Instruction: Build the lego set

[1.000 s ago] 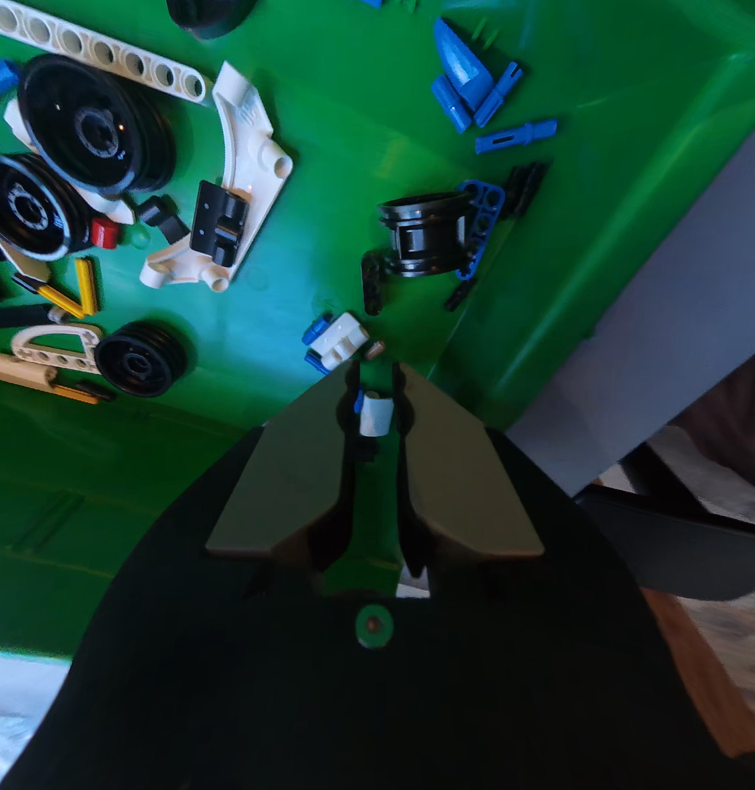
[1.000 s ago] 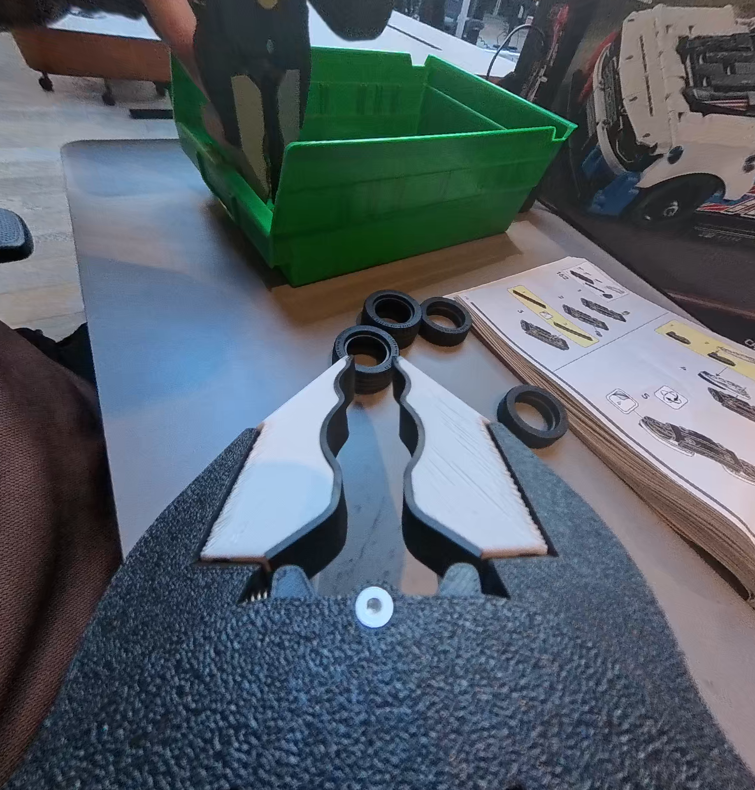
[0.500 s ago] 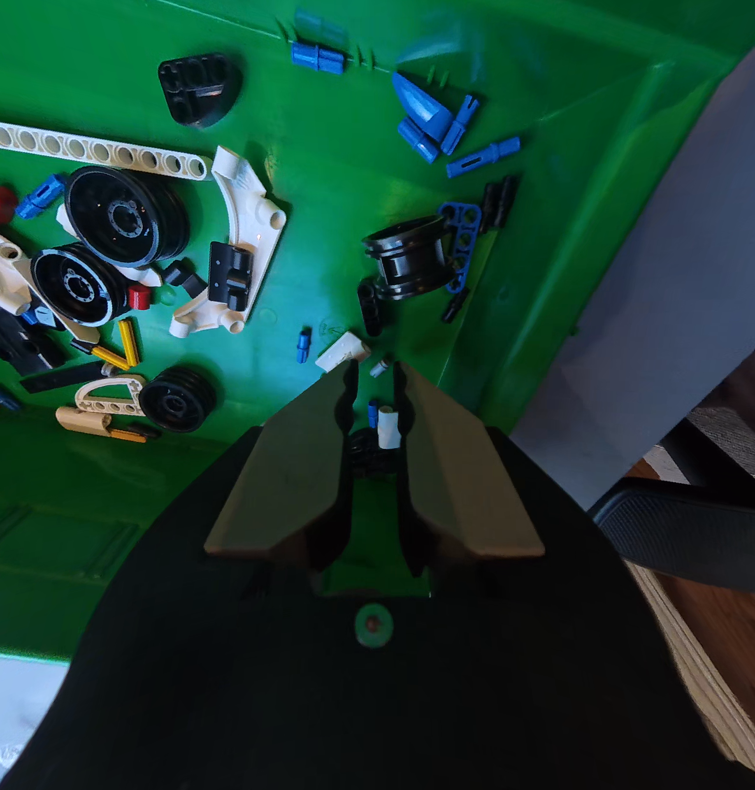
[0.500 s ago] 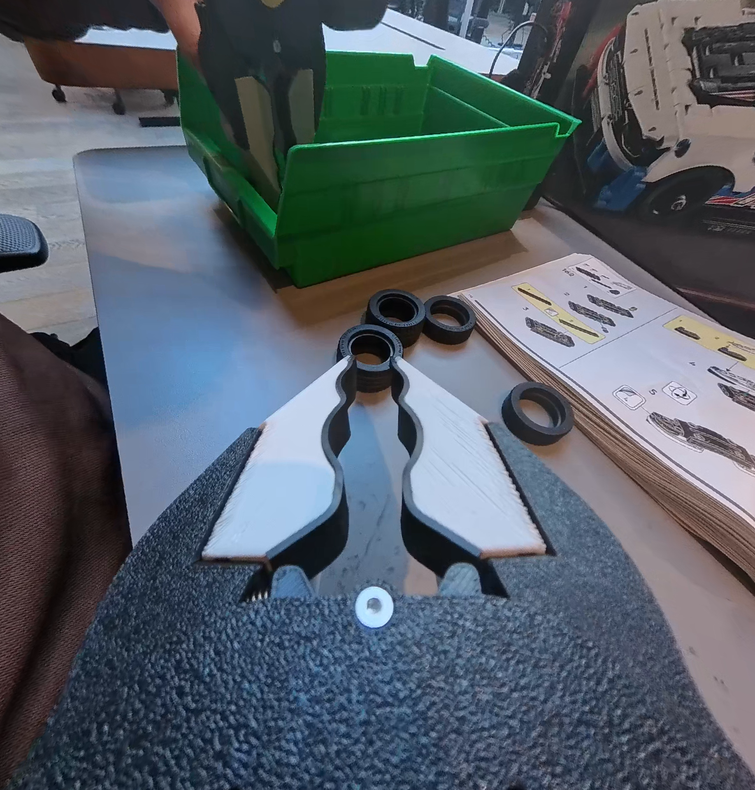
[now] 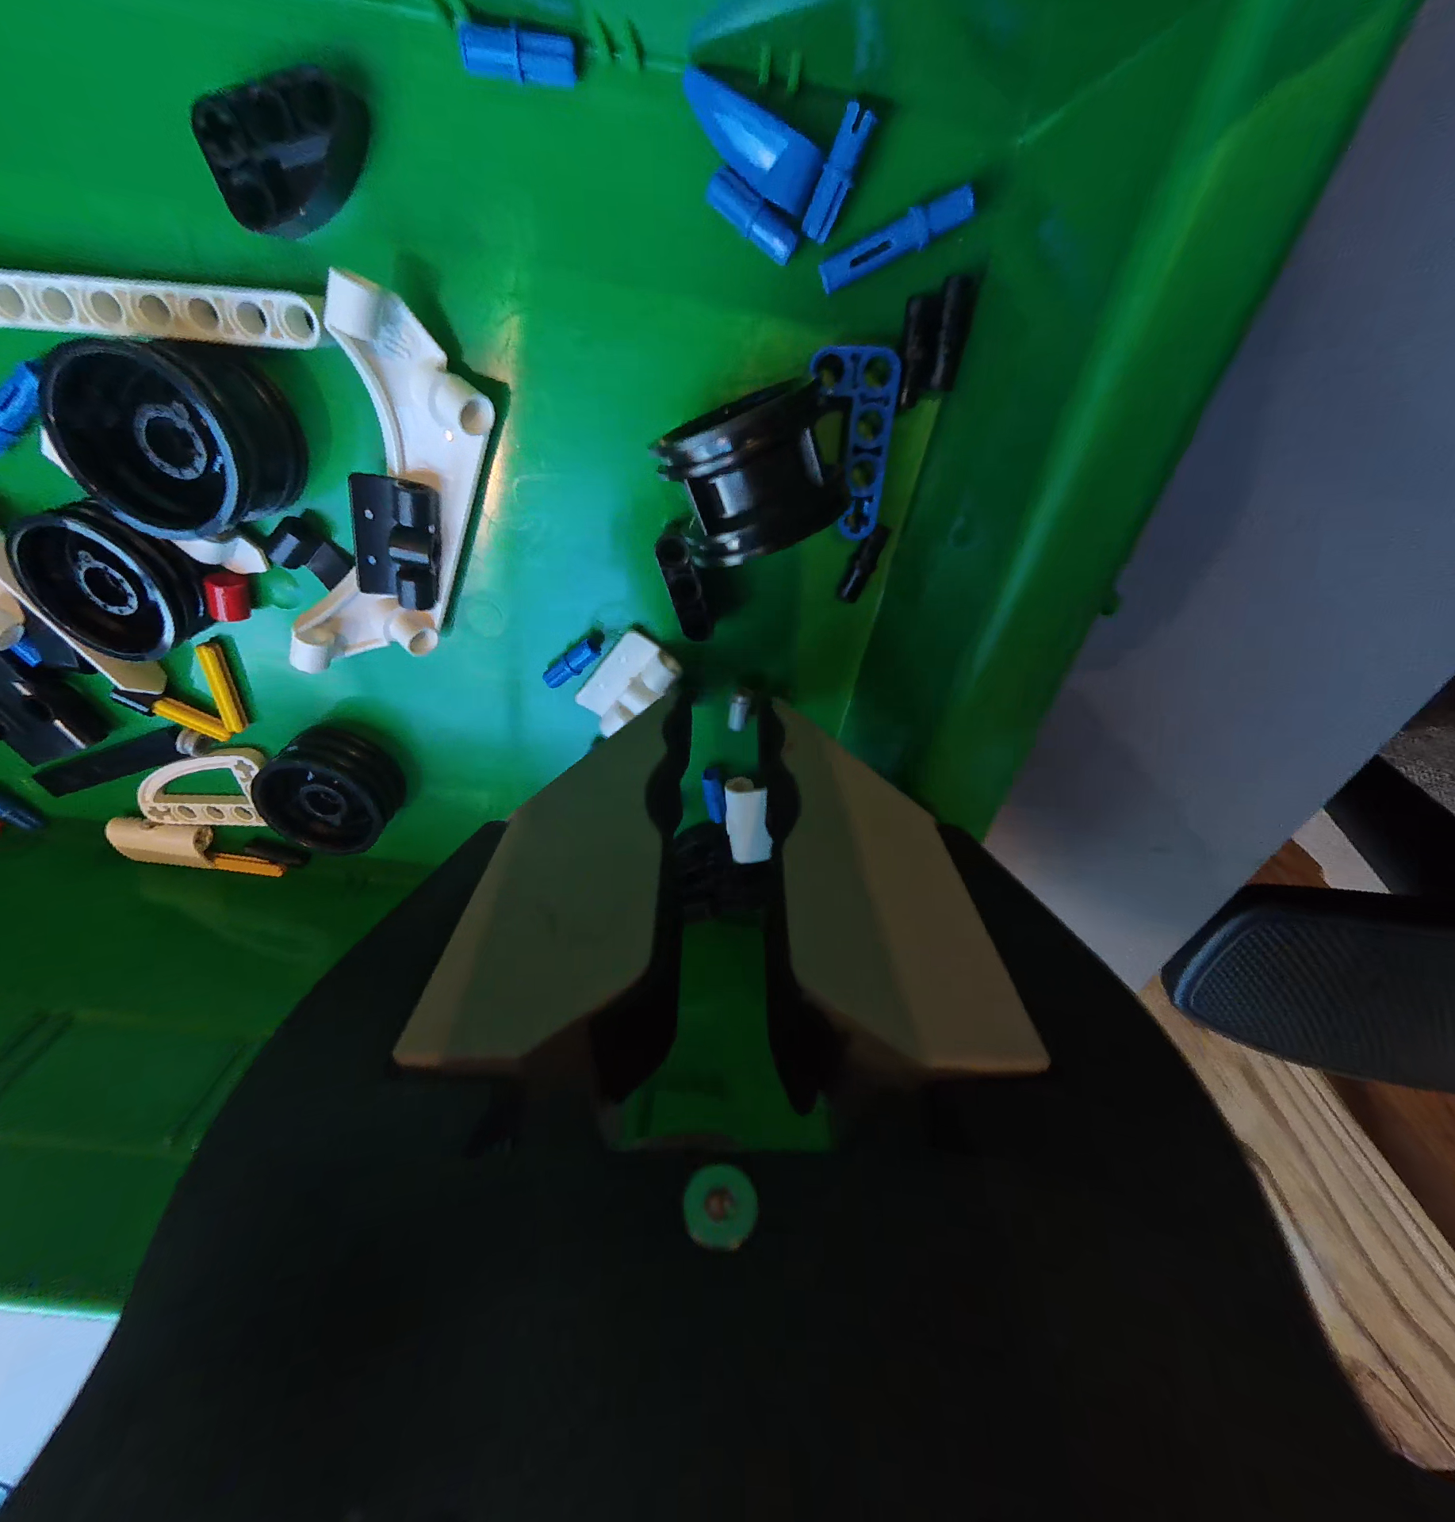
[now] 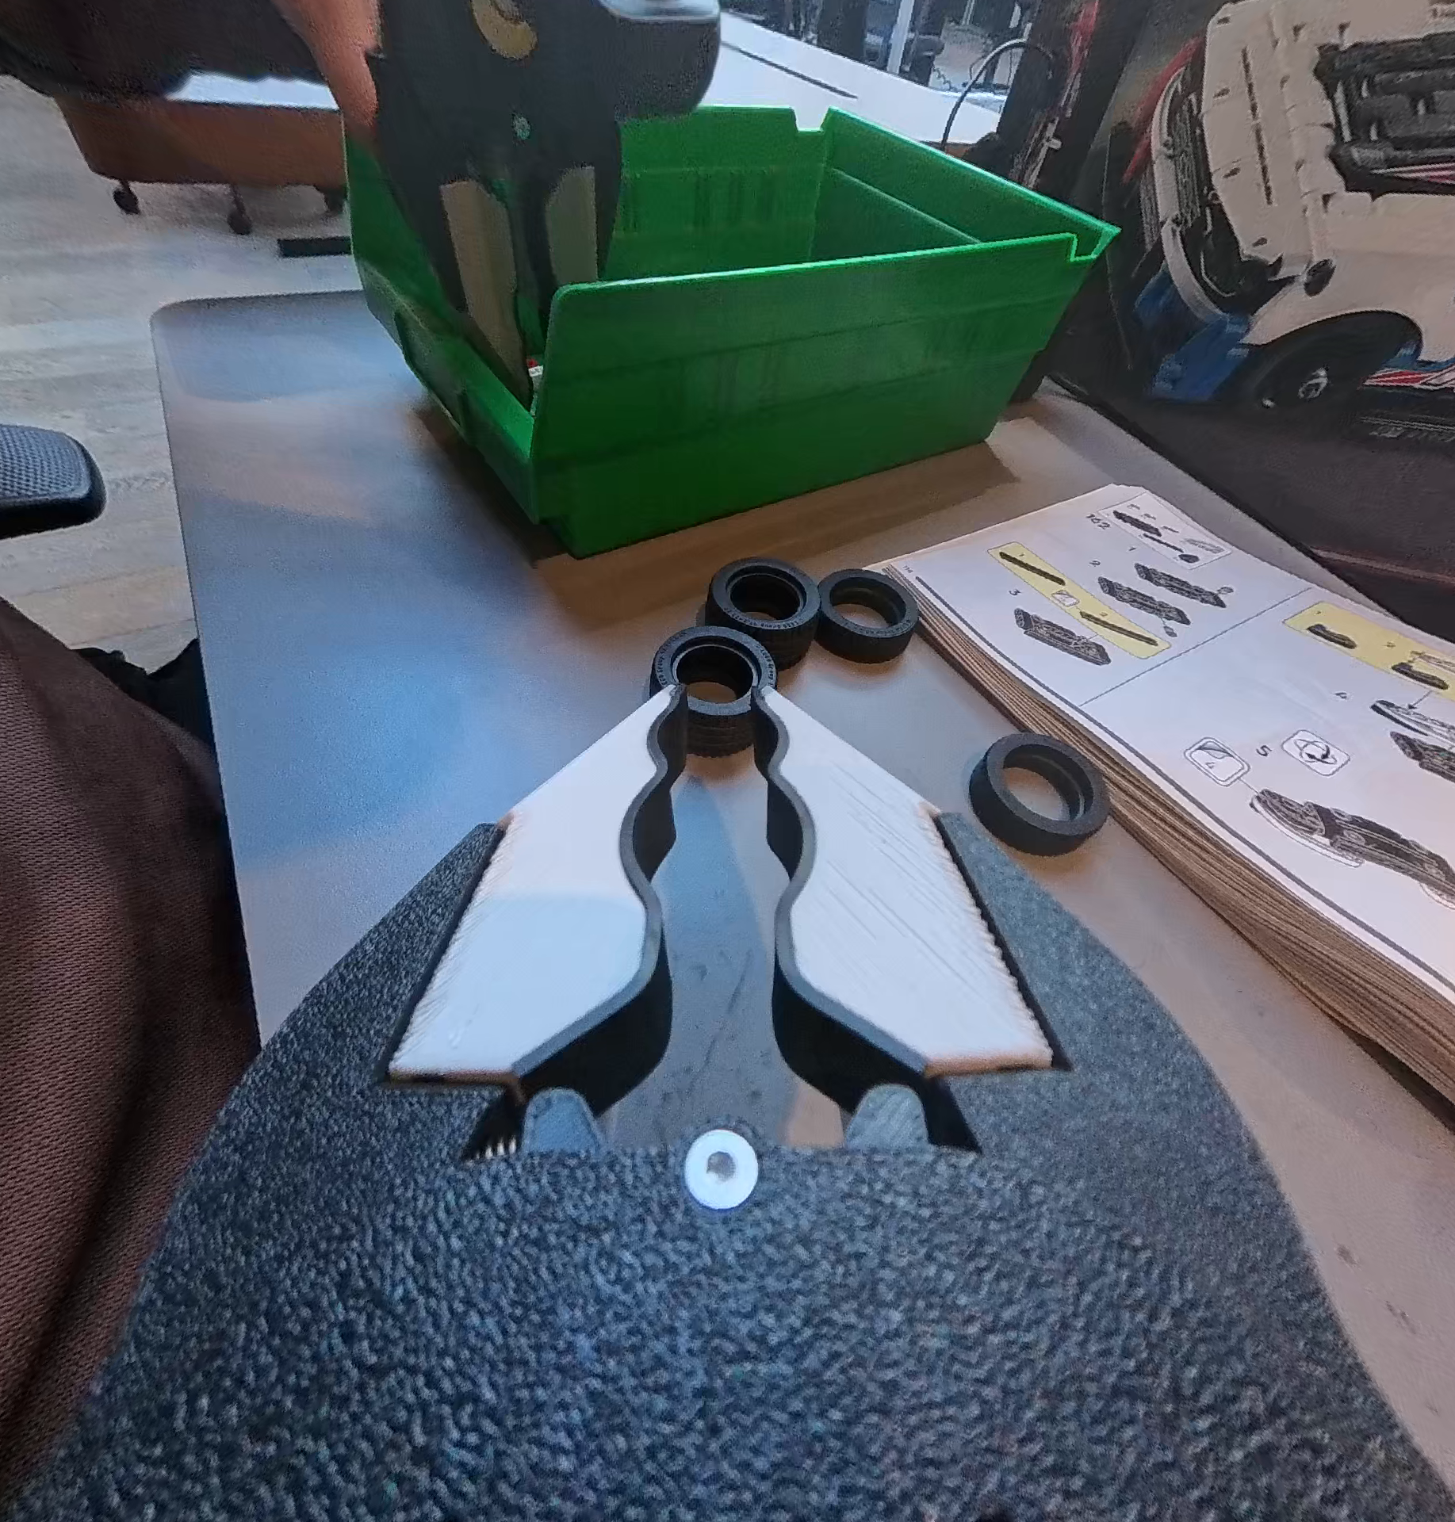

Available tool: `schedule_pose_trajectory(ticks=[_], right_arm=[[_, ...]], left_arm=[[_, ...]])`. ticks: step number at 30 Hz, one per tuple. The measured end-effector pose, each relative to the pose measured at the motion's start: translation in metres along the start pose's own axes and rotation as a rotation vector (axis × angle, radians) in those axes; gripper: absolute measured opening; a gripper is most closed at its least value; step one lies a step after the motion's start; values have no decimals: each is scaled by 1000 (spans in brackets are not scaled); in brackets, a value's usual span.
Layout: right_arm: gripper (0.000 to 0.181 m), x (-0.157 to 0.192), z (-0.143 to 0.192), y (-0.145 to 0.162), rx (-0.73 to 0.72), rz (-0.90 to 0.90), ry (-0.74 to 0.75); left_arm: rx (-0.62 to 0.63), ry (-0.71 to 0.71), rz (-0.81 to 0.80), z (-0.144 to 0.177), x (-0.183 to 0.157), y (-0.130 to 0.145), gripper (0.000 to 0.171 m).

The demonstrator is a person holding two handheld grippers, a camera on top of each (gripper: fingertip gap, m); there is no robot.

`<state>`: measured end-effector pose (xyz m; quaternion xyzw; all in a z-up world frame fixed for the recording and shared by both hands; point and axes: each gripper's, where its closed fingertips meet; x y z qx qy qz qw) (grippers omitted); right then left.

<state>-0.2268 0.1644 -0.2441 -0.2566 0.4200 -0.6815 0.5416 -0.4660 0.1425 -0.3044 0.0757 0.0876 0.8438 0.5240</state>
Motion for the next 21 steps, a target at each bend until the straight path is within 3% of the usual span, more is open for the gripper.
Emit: schedule_pose_trajectory(ticks=[7, 13, 21], right_arm=[[15, 0, 0, 0, 2, -1, -1], [15, 1, 1, 0, 1, 0, -2], [14, 3, 2, -1, -5, -7, -15]], left_arm=[[-4, -11, -17, 0, -1, 0, 1], [-5, -64, -18, 4, 5, 3, 1], [-222, -188, 60, 50, 31, 4, 1]])
Point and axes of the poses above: each gripper's, where its closed fingertips meet, z back along the fingers, y out of its underside, x = y × z across the jaws, and after that the axes turned 11 degrees about x, right-handed
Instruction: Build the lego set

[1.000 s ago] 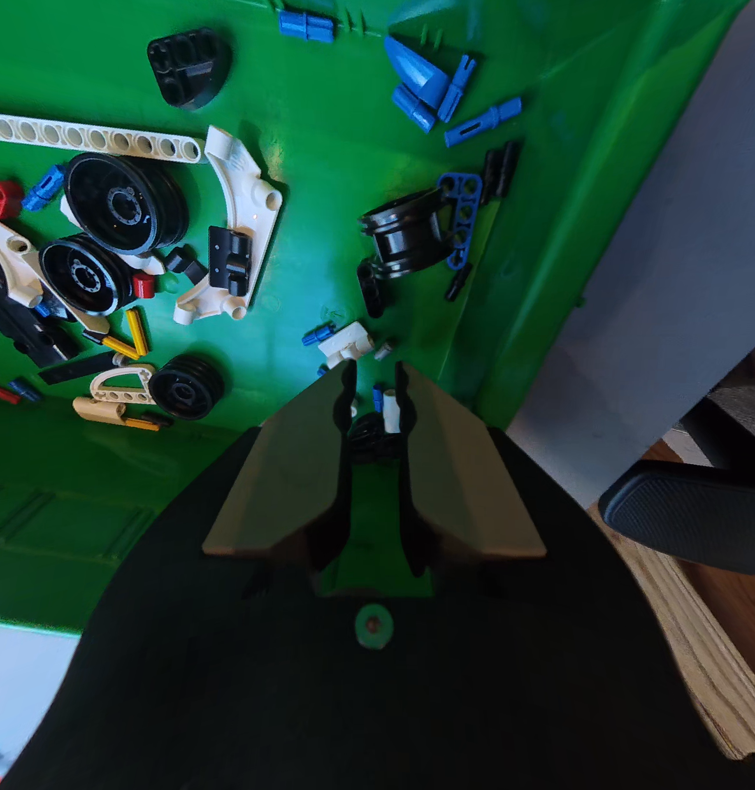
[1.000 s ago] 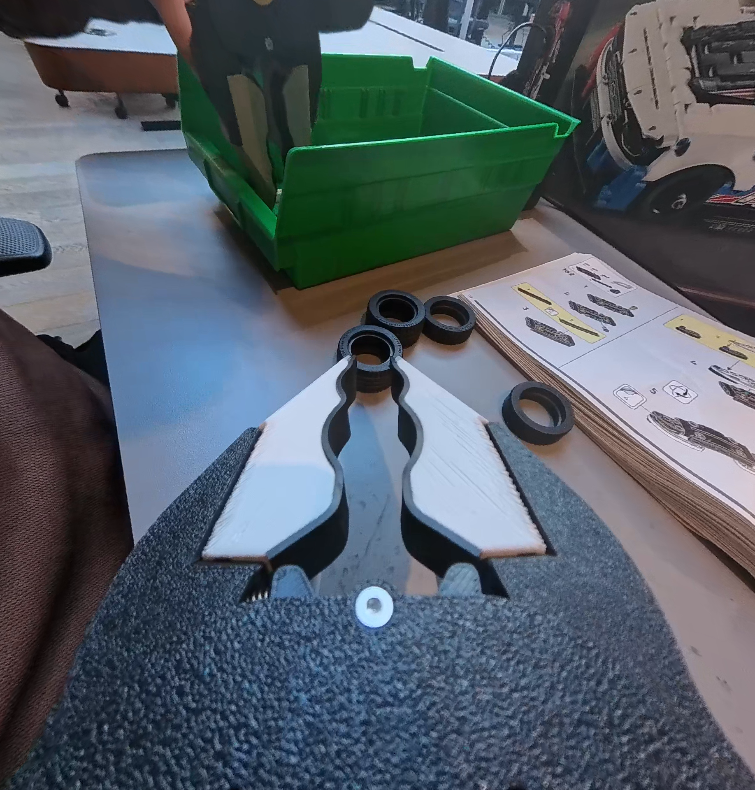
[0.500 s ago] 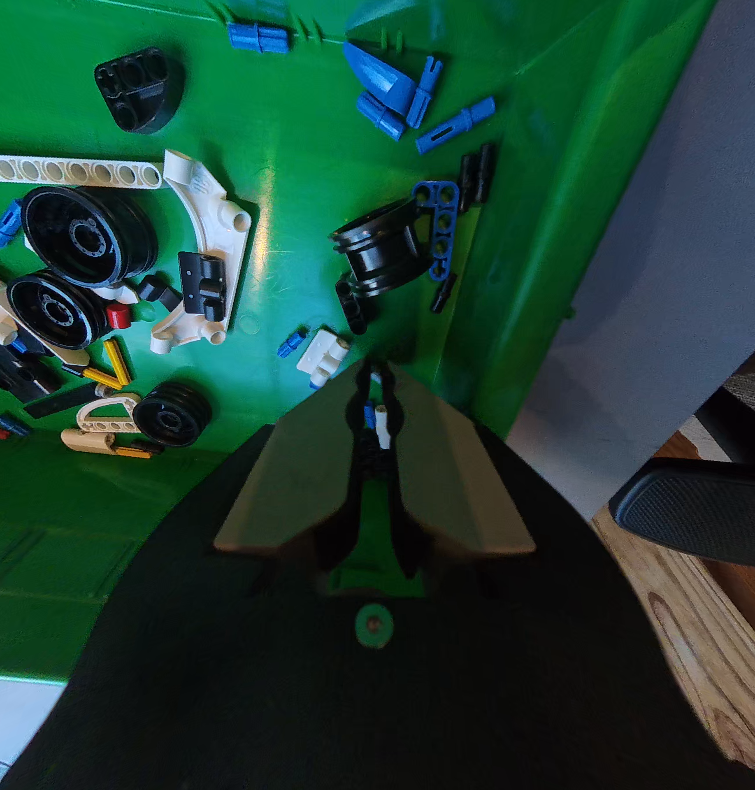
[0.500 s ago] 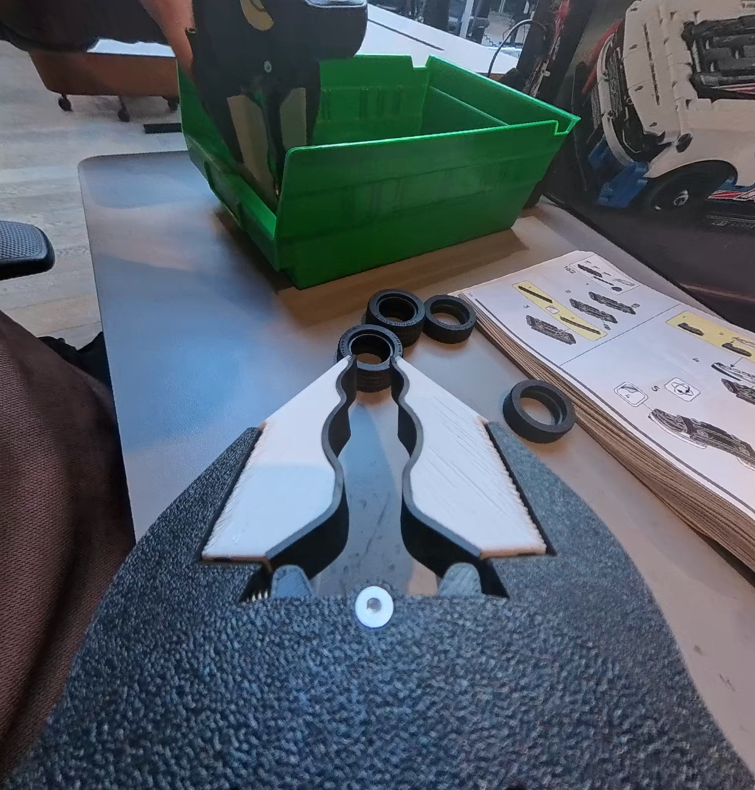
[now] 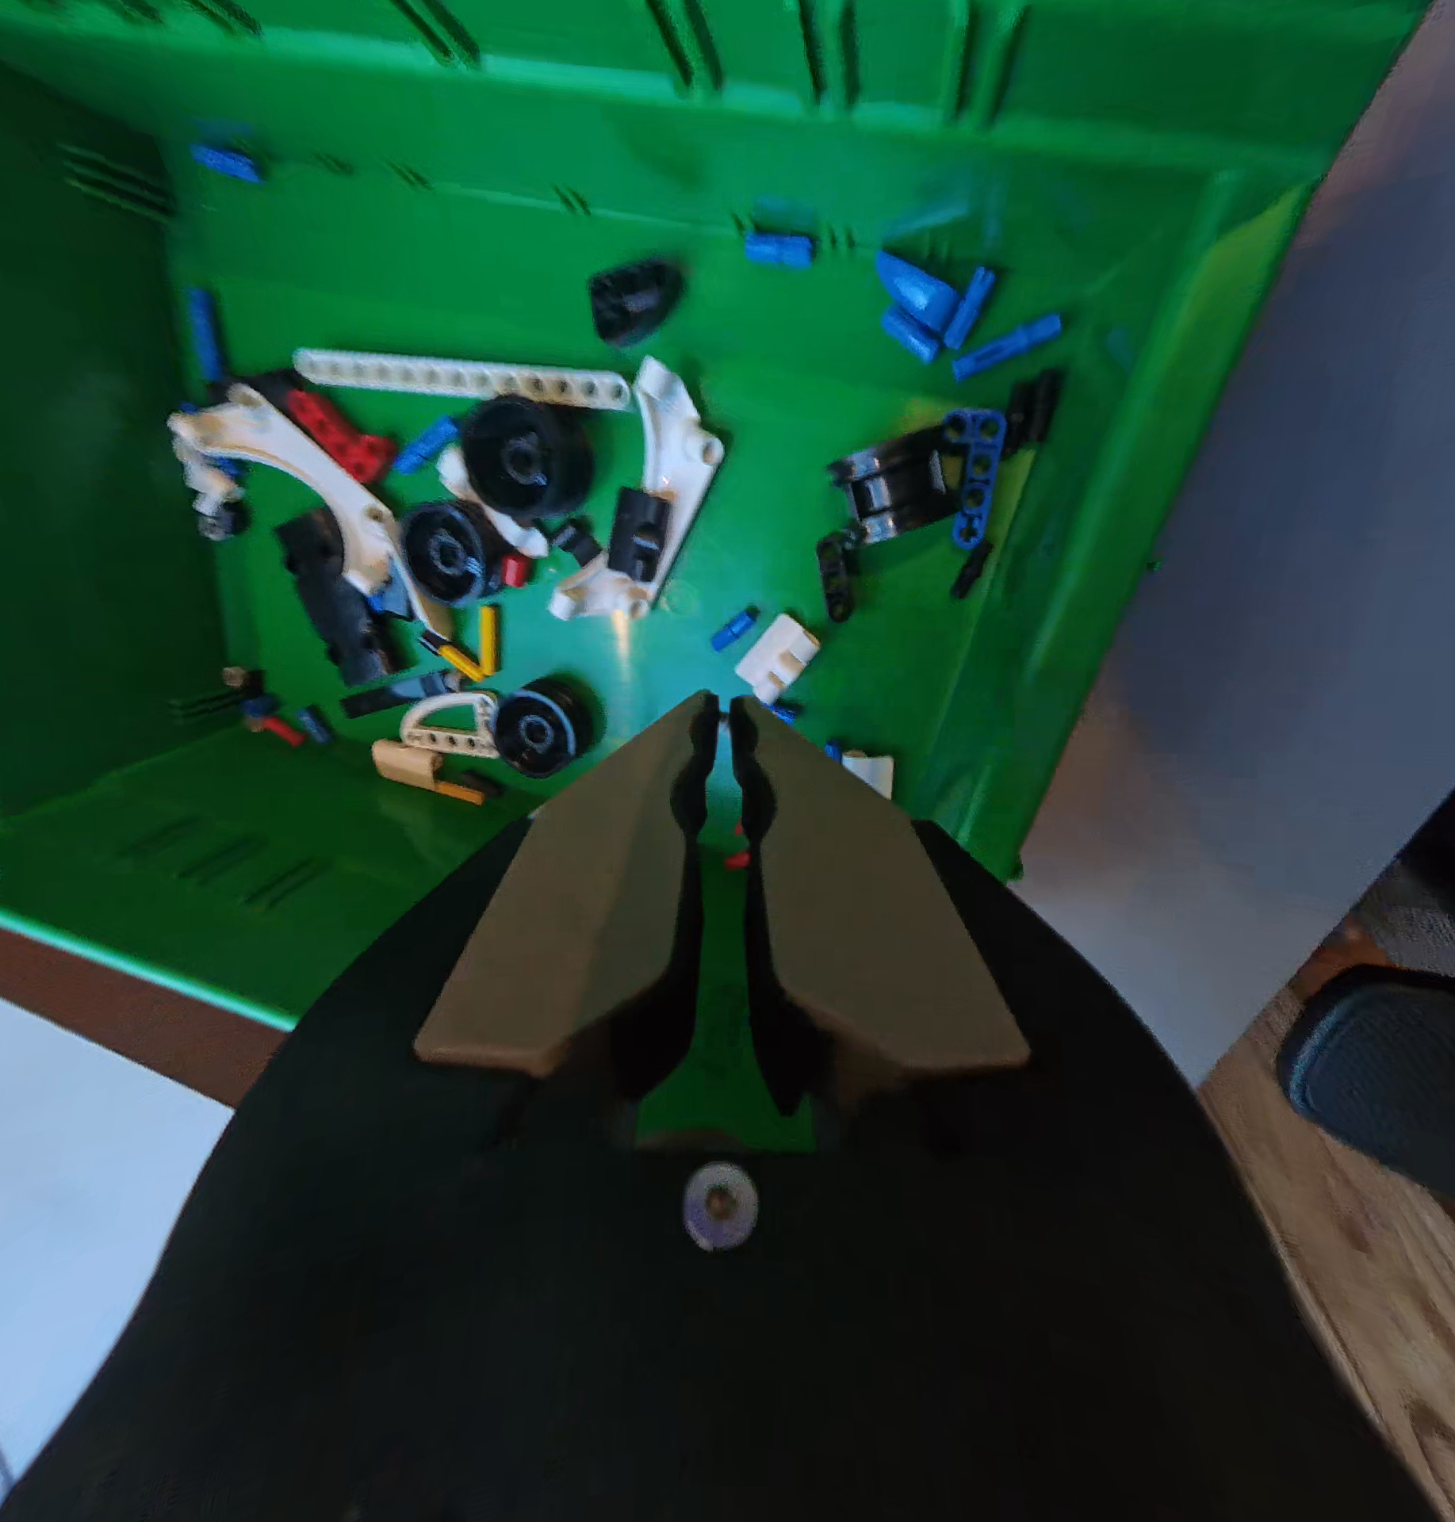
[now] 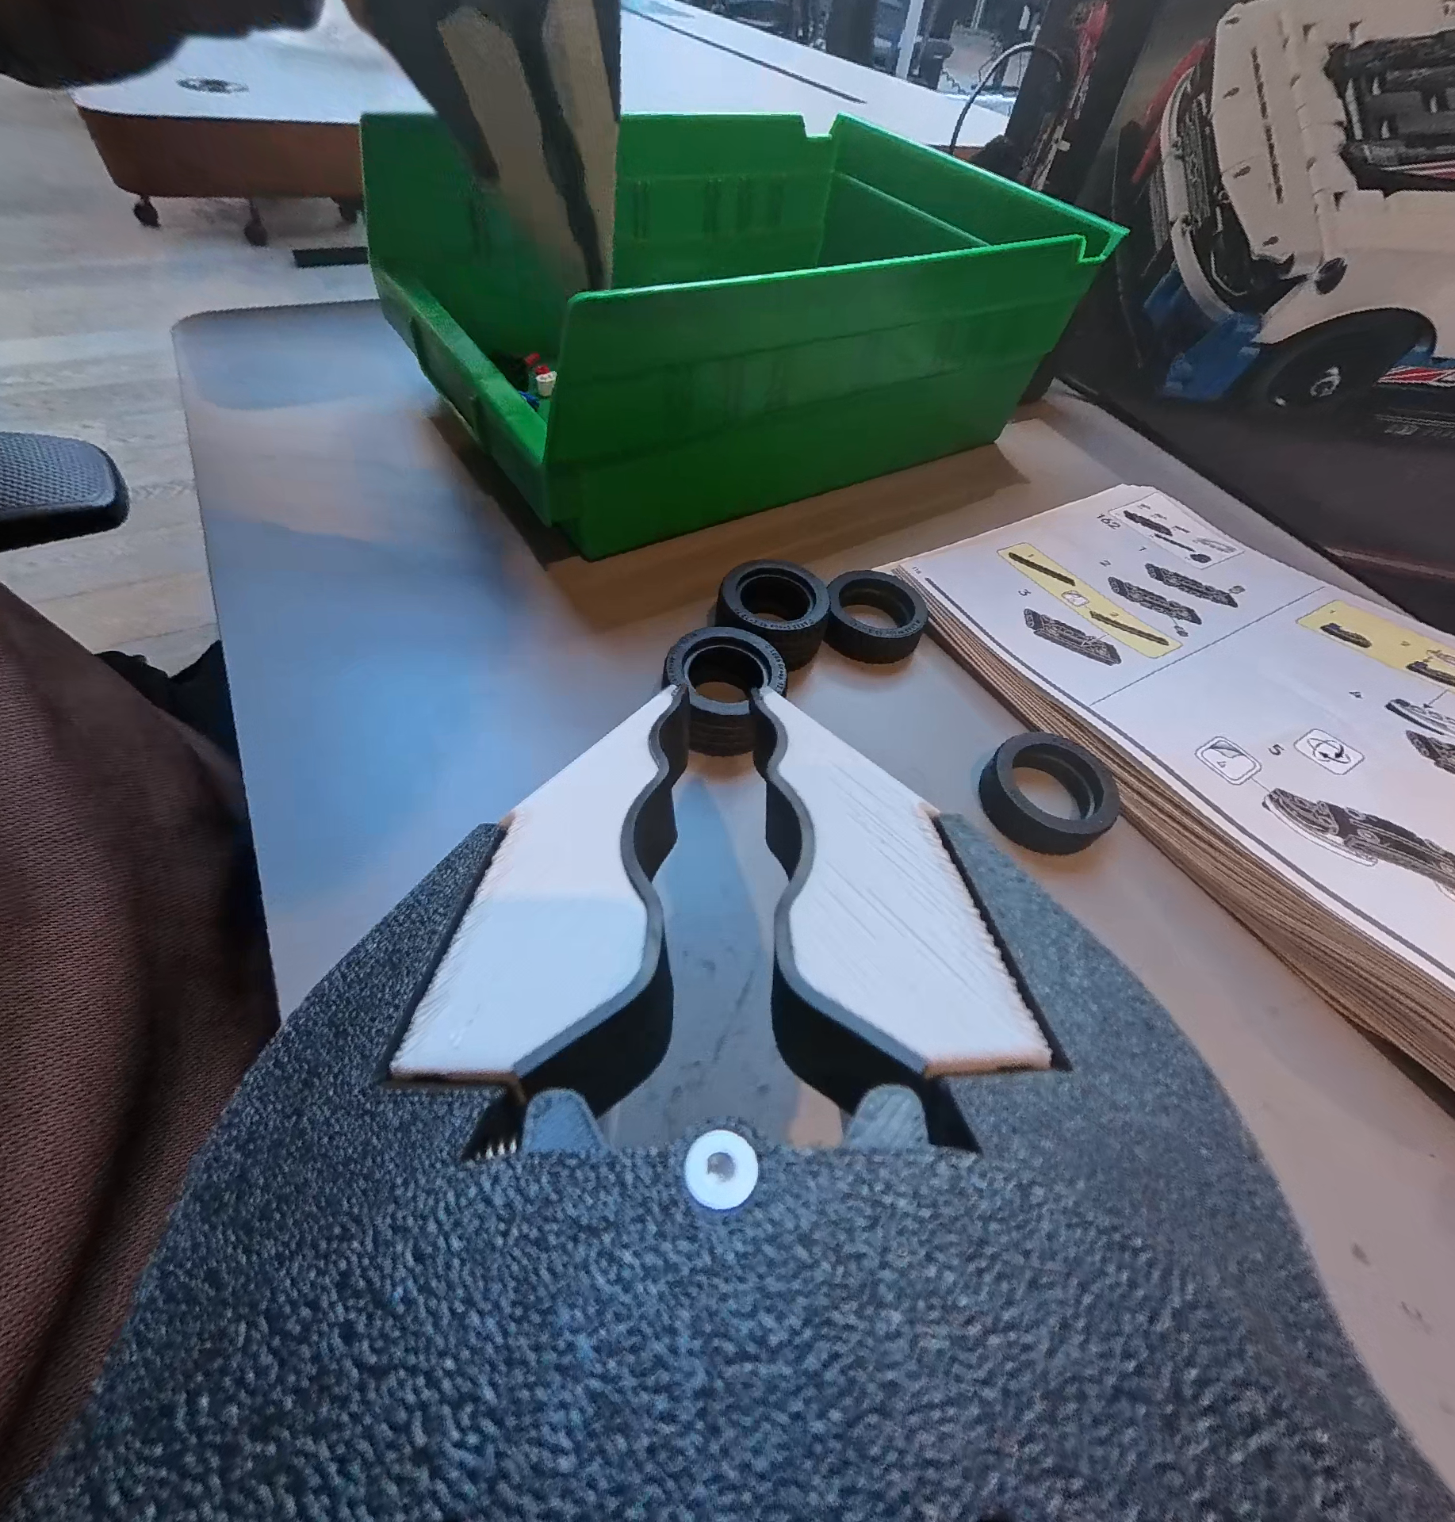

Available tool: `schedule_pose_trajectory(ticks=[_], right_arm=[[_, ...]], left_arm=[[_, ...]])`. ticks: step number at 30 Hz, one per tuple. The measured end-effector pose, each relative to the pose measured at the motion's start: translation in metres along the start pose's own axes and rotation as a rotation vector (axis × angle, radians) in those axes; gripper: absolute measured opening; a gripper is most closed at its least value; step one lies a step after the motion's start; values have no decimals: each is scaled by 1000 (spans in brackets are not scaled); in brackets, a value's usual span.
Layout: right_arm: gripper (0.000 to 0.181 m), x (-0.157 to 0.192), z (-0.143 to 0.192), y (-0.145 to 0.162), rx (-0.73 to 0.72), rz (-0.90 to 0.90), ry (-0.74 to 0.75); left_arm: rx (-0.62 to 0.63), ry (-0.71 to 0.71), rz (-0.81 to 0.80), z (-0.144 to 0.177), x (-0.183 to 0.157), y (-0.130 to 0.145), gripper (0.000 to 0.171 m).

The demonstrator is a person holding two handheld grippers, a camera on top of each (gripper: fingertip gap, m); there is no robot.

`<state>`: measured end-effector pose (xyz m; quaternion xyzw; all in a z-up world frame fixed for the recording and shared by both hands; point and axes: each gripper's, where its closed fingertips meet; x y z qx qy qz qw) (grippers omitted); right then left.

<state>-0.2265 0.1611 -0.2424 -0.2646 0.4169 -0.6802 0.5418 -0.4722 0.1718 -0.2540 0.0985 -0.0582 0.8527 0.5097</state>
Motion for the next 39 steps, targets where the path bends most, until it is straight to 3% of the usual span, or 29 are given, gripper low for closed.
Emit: schedule_pose_trajectory(ticks=[10, 17, 22, 26, 30, 34, 39], right_arm=[[14, 5, 5, -6, -24, -10, -17], [14, 9, 21, -13, -56, 2, 7], [14, 21, 37, -12, -59, 53, 43], [14, 39, 41, 0, -14, 126, 52], [12, 44, 44, 12, 18, 156, 62], [11, 36, 54, 20, 11, 82, 61], [12, 28, 65, 23, -9, 20, 67]], left_arm=[[-600, 81, 25, 72, -9, -60, 0], [-745, 61, -44, 98, -28, -93, 0], [-857, 48, -87, 131, -51, -156, 0], [-873, 77, -55, 125, -77, -223, 0], [-790, 148, 87, 79, -92, -271, 0], [-677, 231, 172, 38, -112, -295, 0], [-632, 246, 171, 14, -119, -309, 0]])
Point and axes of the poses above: each gripper's, where its closed fingertips meet, z back along the fingers, y out of its underside, x = y × z across the jaws, and after that the axes turned 11 degrees about x, right-handed
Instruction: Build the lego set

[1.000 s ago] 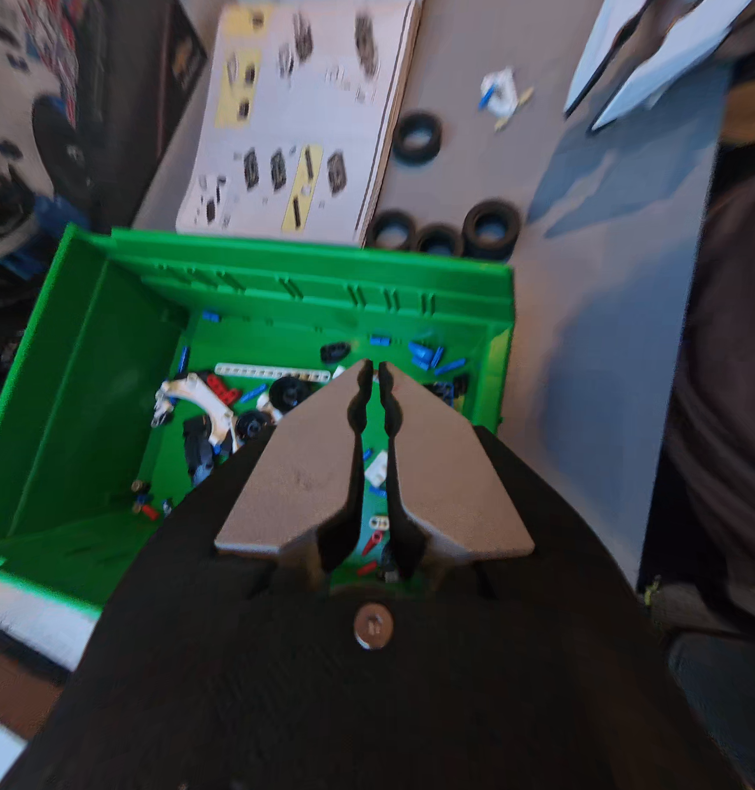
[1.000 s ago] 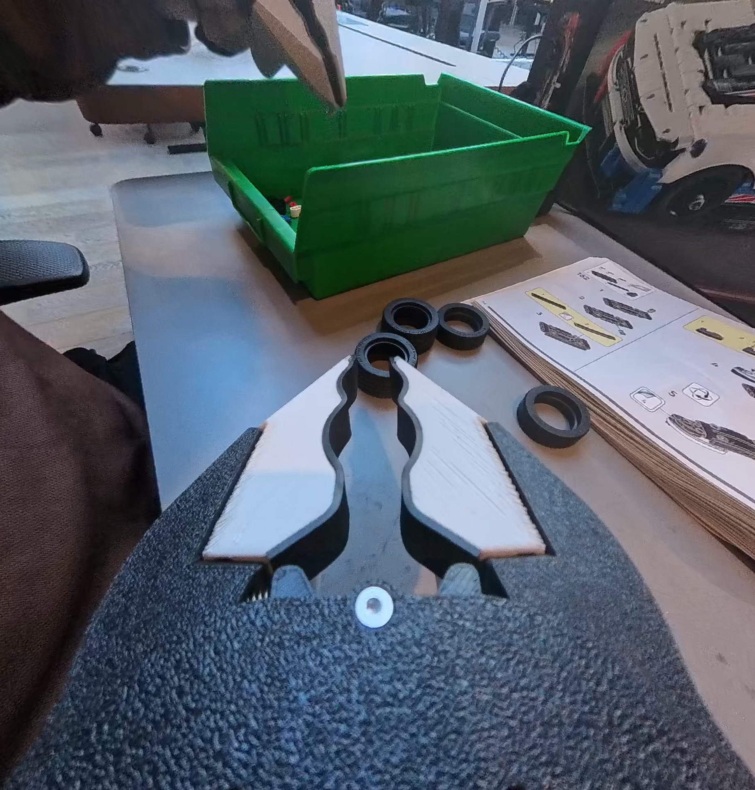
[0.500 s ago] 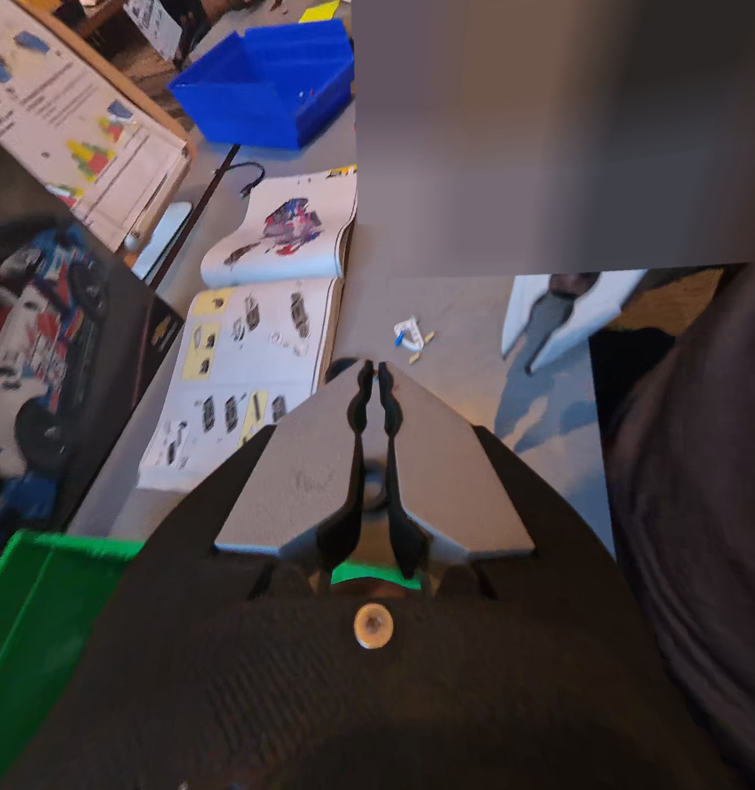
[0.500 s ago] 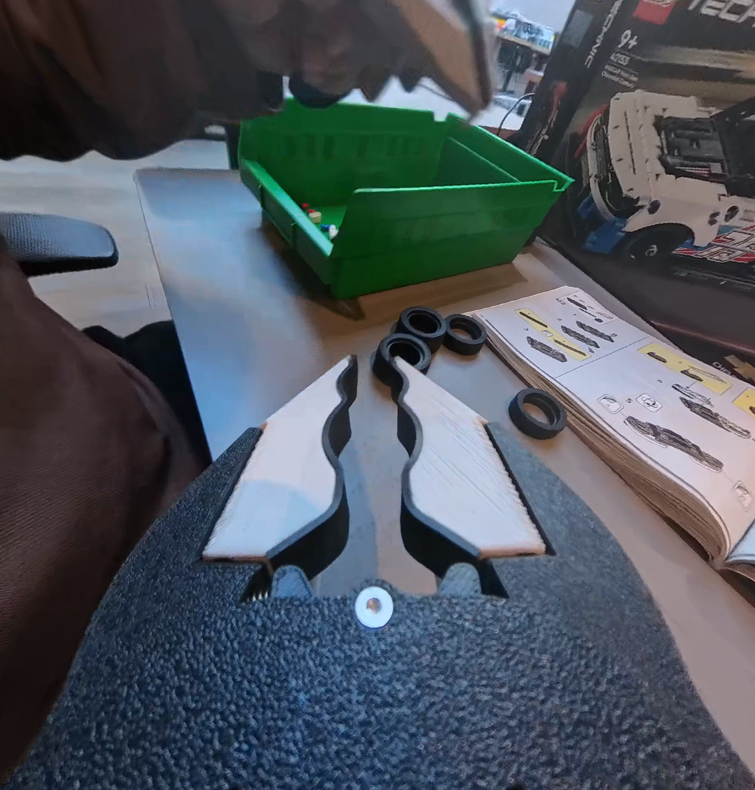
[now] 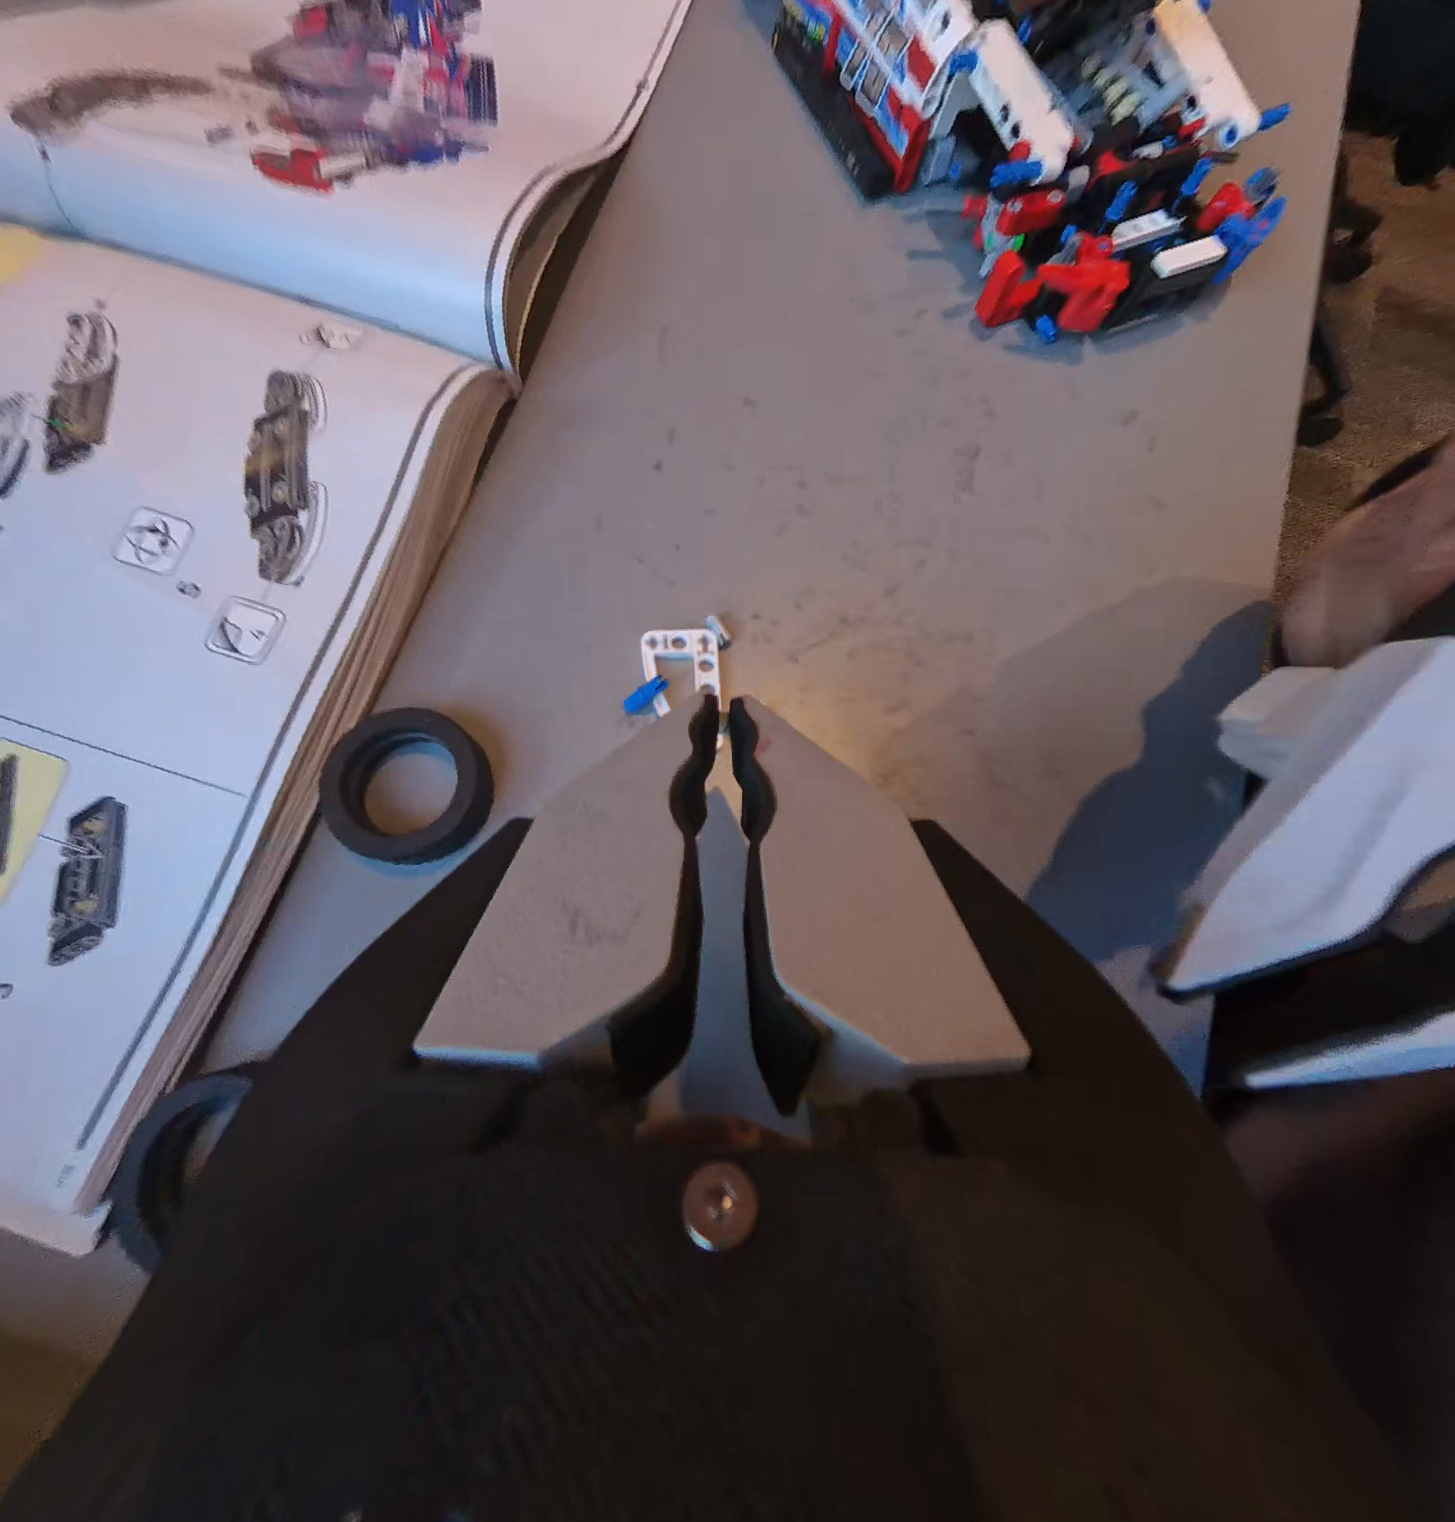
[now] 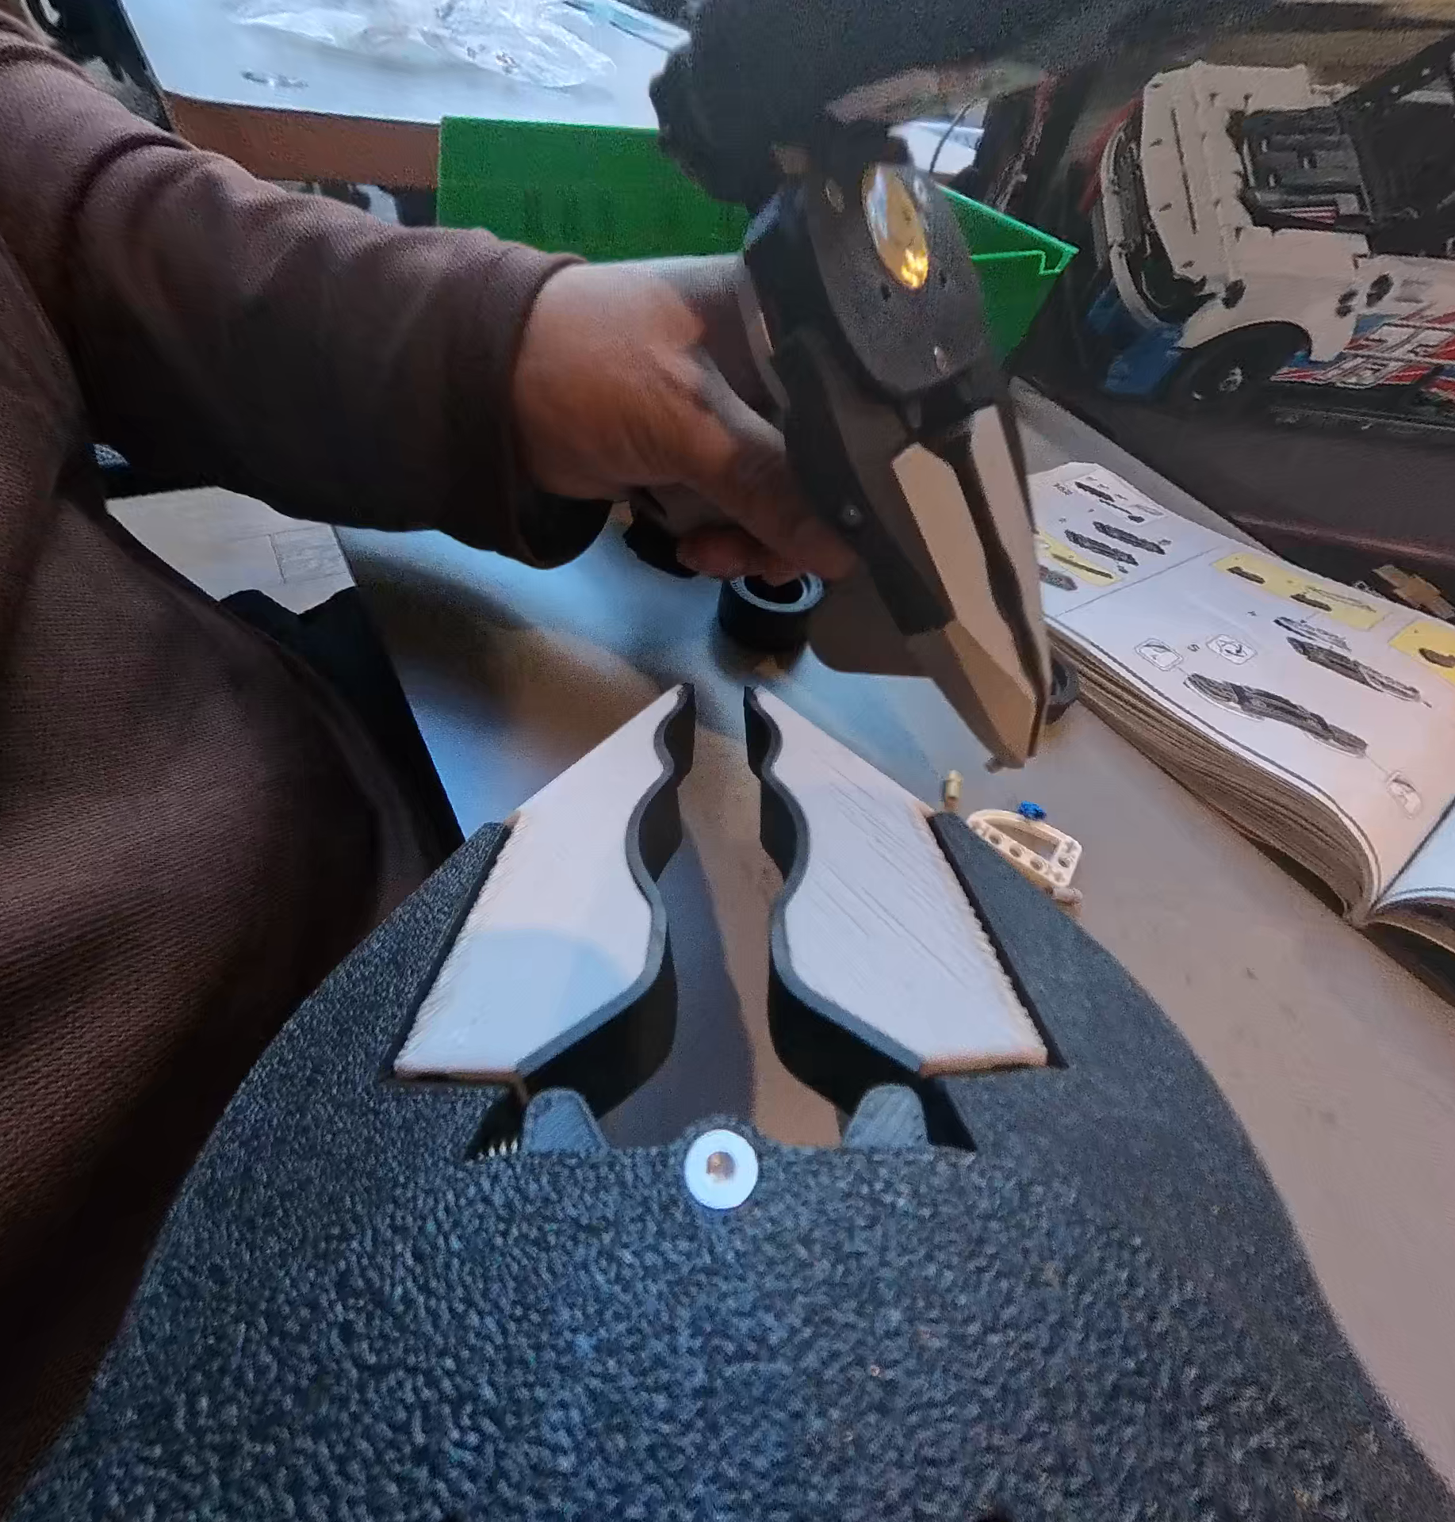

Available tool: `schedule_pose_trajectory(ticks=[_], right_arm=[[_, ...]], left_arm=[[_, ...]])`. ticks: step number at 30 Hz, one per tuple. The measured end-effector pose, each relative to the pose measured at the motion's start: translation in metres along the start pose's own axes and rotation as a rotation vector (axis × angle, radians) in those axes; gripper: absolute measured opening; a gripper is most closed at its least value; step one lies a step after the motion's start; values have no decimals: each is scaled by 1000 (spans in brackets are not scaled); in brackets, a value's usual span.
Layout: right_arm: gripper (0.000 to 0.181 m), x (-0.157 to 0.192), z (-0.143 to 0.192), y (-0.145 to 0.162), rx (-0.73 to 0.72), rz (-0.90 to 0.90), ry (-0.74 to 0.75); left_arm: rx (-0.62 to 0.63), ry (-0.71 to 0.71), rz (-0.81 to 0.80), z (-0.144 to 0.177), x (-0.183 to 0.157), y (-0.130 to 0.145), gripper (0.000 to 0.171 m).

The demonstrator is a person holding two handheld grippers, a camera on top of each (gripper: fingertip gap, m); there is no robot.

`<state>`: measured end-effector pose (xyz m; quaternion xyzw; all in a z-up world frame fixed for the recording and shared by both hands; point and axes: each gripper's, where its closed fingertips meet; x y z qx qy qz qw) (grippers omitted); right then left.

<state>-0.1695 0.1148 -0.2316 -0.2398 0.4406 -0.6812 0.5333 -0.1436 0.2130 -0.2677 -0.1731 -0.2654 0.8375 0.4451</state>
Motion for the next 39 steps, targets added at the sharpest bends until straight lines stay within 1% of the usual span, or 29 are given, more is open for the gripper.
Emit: schedule_pose_trajectory(ticks=[3, 5, 9, 12, 13, 14, 20, 23, 26, 28, 30, 31, 34, 36, 39], right_arm=[[11, -1, 2, 0, -4, -7, 1], [11, 0, 1, 1, -2, -9, -5], [11, 0, -1, -1, -7, -9, -12], [12, 0, -5, -1, -2, -4, -16], [12, 1, -6, -1, 0, -4, -19], [12, 0, -7, -1, 1, -4, -22], [12, 1, -13, -1, 16, 9, -27], [12, 1, -15, 0, 25, 21, -24], [14, 8, -6, -8, -19, 72, -49], [11, 2, 6, -19, -87, 102, 4], [8, -11, 15, -20, -124, 92, 80], [5, -18, 16, -18, -121, 76, 104], [6, -33, 16, -8, -85, 4, 137], [7, -40, 13, 0, -55, -28, 144], [8, -53, 13, 8, -30, -63, 172]], left_arm=[[35, 35, 24, -13, -3, 9, 0], [55, 36, 12, -19, -7, 14, 0], [98, -19, -46, -27, -7, 23, 0], [99, -48, -83, -26, -7, 24, 2], [101, -64, -99, -25, -6, 25, 8], [101, -82, -112, -24, -4, 25, 9], [100, -131, -154, -22, -1, 29, 10], [80, -130, -175, -19, -3, 29, 21], [69, -153, -201, -14, -1, 29, 28], [61, -163, -227, -11, -1, 29, 31], [58, -185, -241, -6, 1, 29, 32], [50, -191, -241, -1, 1, 30, 34], [0, -214, -217, 18, 1, 33, 35], [-60, -249, -202, 34, 2, 38, 42], [-160, -260, -148, 53, -5, 51, 44]])
Point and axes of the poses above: each gripper's, where its closed fingertips meet, z back along the fingers, y out of its underside, x = y × z across the jaws, and after that the axes turned 11 degrees about x, right-handed
